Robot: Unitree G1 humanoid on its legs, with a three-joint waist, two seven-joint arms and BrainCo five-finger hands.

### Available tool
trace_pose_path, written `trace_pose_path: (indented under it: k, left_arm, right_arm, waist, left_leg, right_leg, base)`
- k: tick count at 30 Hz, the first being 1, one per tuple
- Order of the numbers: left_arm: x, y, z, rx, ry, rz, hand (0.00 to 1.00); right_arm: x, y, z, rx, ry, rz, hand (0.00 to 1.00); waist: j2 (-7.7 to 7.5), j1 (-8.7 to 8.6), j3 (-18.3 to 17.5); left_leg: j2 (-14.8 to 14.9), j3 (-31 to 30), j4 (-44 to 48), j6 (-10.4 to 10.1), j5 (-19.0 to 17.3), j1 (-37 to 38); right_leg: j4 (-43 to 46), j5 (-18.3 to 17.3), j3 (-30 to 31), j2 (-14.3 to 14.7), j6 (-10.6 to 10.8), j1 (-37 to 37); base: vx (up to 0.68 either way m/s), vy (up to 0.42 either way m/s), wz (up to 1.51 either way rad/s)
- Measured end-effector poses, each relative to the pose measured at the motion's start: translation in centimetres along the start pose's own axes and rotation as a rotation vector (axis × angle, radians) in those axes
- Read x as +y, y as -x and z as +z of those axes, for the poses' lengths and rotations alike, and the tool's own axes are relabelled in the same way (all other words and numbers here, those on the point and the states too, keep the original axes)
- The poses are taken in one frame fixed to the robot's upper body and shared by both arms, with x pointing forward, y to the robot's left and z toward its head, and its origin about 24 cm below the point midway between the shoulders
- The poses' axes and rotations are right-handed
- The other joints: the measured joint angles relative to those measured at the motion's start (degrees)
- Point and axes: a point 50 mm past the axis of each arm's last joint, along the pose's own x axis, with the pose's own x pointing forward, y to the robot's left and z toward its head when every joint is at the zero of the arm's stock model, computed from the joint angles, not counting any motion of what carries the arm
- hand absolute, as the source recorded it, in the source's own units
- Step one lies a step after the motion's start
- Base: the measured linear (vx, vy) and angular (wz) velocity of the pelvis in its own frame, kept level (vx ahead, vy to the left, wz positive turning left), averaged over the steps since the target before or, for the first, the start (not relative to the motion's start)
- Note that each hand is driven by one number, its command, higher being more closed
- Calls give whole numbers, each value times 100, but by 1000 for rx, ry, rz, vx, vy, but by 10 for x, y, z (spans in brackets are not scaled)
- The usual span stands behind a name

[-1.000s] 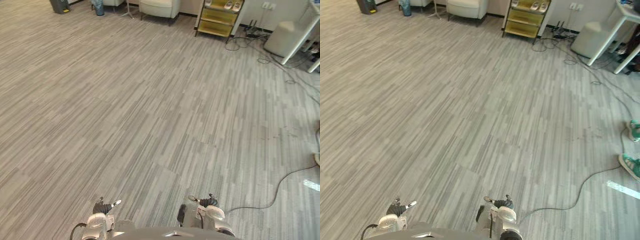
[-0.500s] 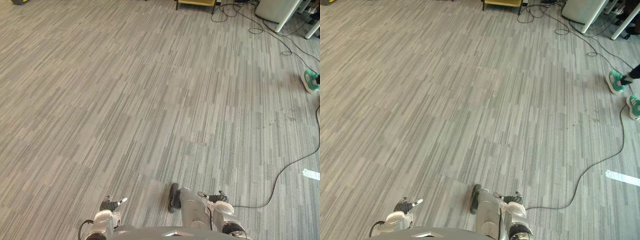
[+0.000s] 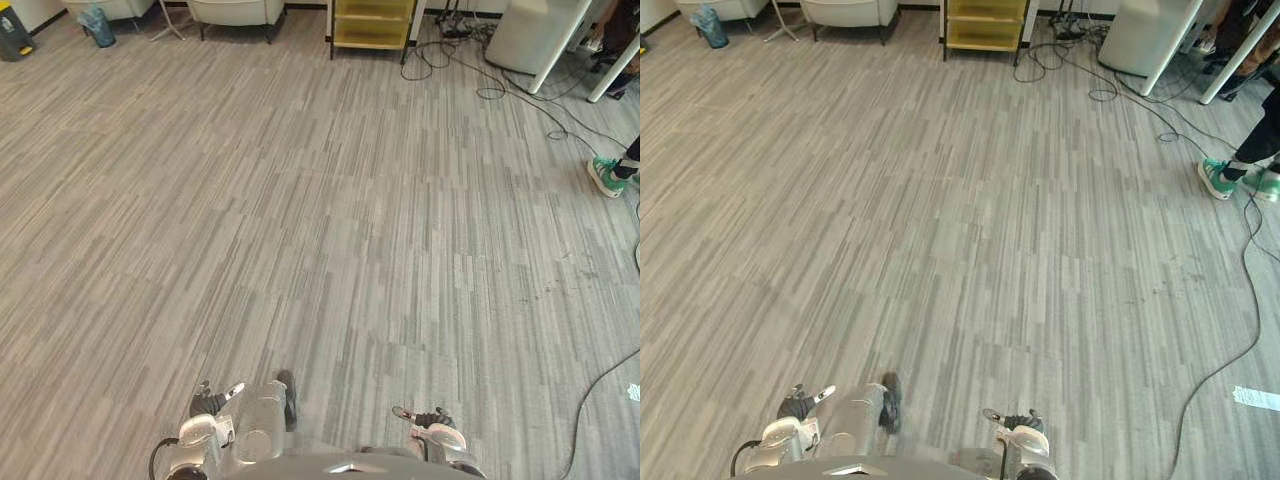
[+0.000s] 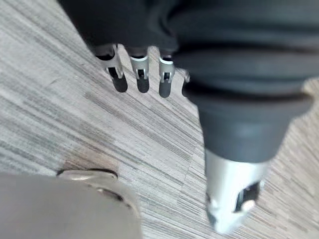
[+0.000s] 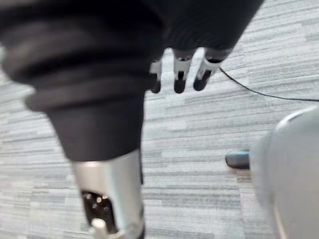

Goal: Pick up cushions and gather them together orderly.

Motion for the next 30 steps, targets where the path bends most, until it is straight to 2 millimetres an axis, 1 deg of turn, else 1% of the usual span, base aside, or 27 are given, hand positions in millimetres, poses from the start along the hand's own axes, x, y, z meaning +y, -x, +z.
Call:
trace_pose_path:
  k: [1,2,3,4,5,6,7,8,9,10,11,12,13,15,16,18,19,20,21,22,23,24,25,26,28,29,30]
  left_arm:
    - [1,0,1,-4,4,1,0]
    - [2,-2,5,-14,-1,2,0]
    - [2,-2,6,-14,2,4,0]
    - [2,-2,6,-12,3,5,0]
    - [4,-2,3,-2,8,13,0]
    - [9,-1,1,3,4,25,0]
    - [11,0,-4,15,0,26,0]
    - [12,2,-11,35,-8,24,0]
    - [16,0,-7,24,-36,27,0]
    - [20,-1,-7,28,-83,27,0]
    - [22,-1,-9,32,-91,31,0]
    - [21,-1,-9,32,-97,30,0]
    - [21,-1,-9,33,-97,30,0]
    - [19,0,-10,34,-102,23,0]
    - [16,0,-11,39,-98,15,0]
    - [10,1,-13,45,-92,3,0]
    - [5,2,-13,45,-105,-9,0]
    - [1,2,-13,45,-120,-21,0]
    - [0,3,-14,47,-128,-26,0]
    - [-2,3,-17,56,-143,-34,0]
    - [1,3,-18,61,-148,-30,0]
    - [-1,3,-19,70,-148,-34,0]
    - [-13,5,-21,80,-144,-63,0]
    - [-21,7,-23,82,-138,-80,0]
    - [-25,9,-28,99,-132,-94,0]
    - [-24,9,-30,104,-129,-93,0]
    - [-22,9,-30,103,-128,-93,0]
  right_arm:
    - [4,1,2,-9,-8,10,0]
    - [9,2,3,-12,-15,22,0]
    - [12,2,7,-21,-19,28,0]
    - [13,2,8,-25,-20,30,0]
    - [16,3,9,-28,-23,36,0]
    - [16,4,6,-22,-21,37,0]
    - [14,4,3,-14,-13,33,0]
    - [12,4,1,-10,-8,27,0]
    - [13,5,-2,-5,-3,32,0]
    - [10,6,-10,19,-2,29,0]
    - [7,6,-8,4,-1,20,0]
    - [-1,5,-9,-1,1,1,0]
    - [-3,5,-9,-2,2,-2,0]
    - [-6,5,-11,-2,6,-10,0]
    - [-8,4,-8,-11,4,-14,0]
    - [-8,3,-7,-11,-1,-16,0]
    - [-9,2,-4,-17,-5,-18,0]
    - [-10,1,-1,-23,-21,-24,0]
    - [-10,1,-1,-21,-23,-24,0]
    - [-10,2,-3,-15,-23,-24,0]
    - [-11,2,-7,-3,-28,-29,0]
    - [-12,2,-6,-6,-30,-32,0]
    - [-21,-1,1,-27,-17,-51,0]
    - [-25,-3,4,-32,-21,-62,0]
    - [-28,-4,3,-21,-33,-65,0]
    - [-27,-4,0,-11,-31,-59,0]
    - [-27,-4,-3,5,-24,-50,0]
  waist:
    - [-33,37,5]
    - [-114,125,1]
    - [-126,123,-2]
    - [-129,126,-1]
    - [-191,193,-31]
    - [-270,280,-117]
    - [-265,272,-207]
    - [-229,256,-333]
    - [-387,214,-286]
    - [-489,110,-308]
    - [-512,83,-317]
    - [-465,-40,-284]
    - [-465,-61,-285]
    - [-479,-100,-292]
    - [-474,-170,-290]
    - [-438,-207,-280]
    - [-349,-228,-270]
    - [-290,-298,-267]
    - [-292,-336,-267]
    - [-343,-372,-255]
    - [-426,-384,-278]
    - [-347,-379,-260]
    - [-109,-372,-313]
    - [-4,-353,-347]
    - [128,-350,-395]
    - [147,-339,-407]
    - [180,-387,-412]
  left_leg:
    - [-12,35,56,39,-87,-5]
    - [-78,97,251,158,-240,1]
    - [-115,117,500,306,-355,20]
    - [-122,127,563,342,-377,45]
    - [-171,185,666,422,-428,193]
    - [-273,140,697,451,-552,331]
    - [-296,50,618,434,-734,418]
    - [-329,-22,367,294,-1193,623]
    - [-456,45,397,321,-1278,771]
    - [-562,50,476,378,-1384,966]
    - [-593,39,493,396,-1455,1096]
    - [-619,-62,447,465,-1673,1549]
    - [-617,-97,399,466,-1713,1677]
    - [-595,-197,145,404,-1790,2047]
    - [-568,-254,-27,370,-1805,2247]
    - [-469,-273,-245,266,-1780,2517]
    - [-306,-298,-439,198,-1816,2730]
    - [-169,-376,-620,159,-1798,2900]
    - [-145,-440,-718,134,-1784,2976]
    - [-166,-575,-849,99,-1766,3150]
    - [-181,-805,-896,-24,-1819,3398]
    - [-110,-936,-890,-48,-1812,3503]
    - [23,-1165,-813,-71,-1641,3517]
    - [79,-1366,-715,-99,-1395,3516]
    - [218,-1782,-125,-149,-911,3441]
    - [269,-1894,193,-200,-737,3349]
    - [357,-2146,1139,-376,-138,2957]
  right_leg:
    - [-78,115,12,14,-58,45]
    - [-246,303,-27,-2,-19,185]
    - [-377,428,44,-71,18,360]
    - [-374,467,53,-123,38,404]
    - [-227,531,123,-213,54,445]
    - [221,503,305,-289,112,312]
    - [695,421,388,-316,243,92]
    - [1739,205,510,-341,585,-384]
    - [2981,208,603,-558,839,-904]
    - [4368,535,624,-779,1064,-1478]
    - [4875,612,584,-860,1016,-1700]
    - [5742,513,195,-1002,616,-2077]
    - [5826,445,90,-1012,506,-2152]
    - [5652,199,-300,-1010,312,-2492]
    - [5091,42,-557,-1004,215,-2694]
    - [3996,-47,-817,-906,87,-2833]
    - [2793,66,-823,-615,35,-2983]
    - [1555,529,-725,-371,117,-3054]
    - [1043,764,-641,-301,140,-3037]
    - [255,1210,-488,-231,194,-2937]
    - [-76,2008,-231,-206,78,-2789]
    - [118,2344,-235,-187,-44,-2757]
    - [769,1956,-291,-116,-64,-2953]
    - [1244,1641,-344,-113,-167,-3048]
    - [1787,1027,-543,-55,-289,-2914]
    - [1799,892,-624,-11,-332,-2779]
    - [1645,695,-838,86,-355,-2402]
  base:
    - [432,161,-22]
    - [393,137,-10]
    - [374,133,-5]
    - [311,138,-10]
    - [254,116,-35]
    - [280,125,-49]
    - [244,88,-58]
    - [230,75,-39]
    - [228,47,-15]
    - [223,37,8]
    - [332,23,26]
    - [307,4,20]
    - [314,-12,23]
    - [261,-57,23]
    - [309,-88,31]
    - [389,-131,17]
    - [623,-234,18]
    - [651,-251,27]
    - [571,-240,40]
    - [591,-259,42]
    - [476,-211,41]
    - [584,-283,34]
    - [577,-276,23]
    - [695,-321,24]
    - [582,-211,23]
    - [656,-225,40]
    - [504,-179,41]
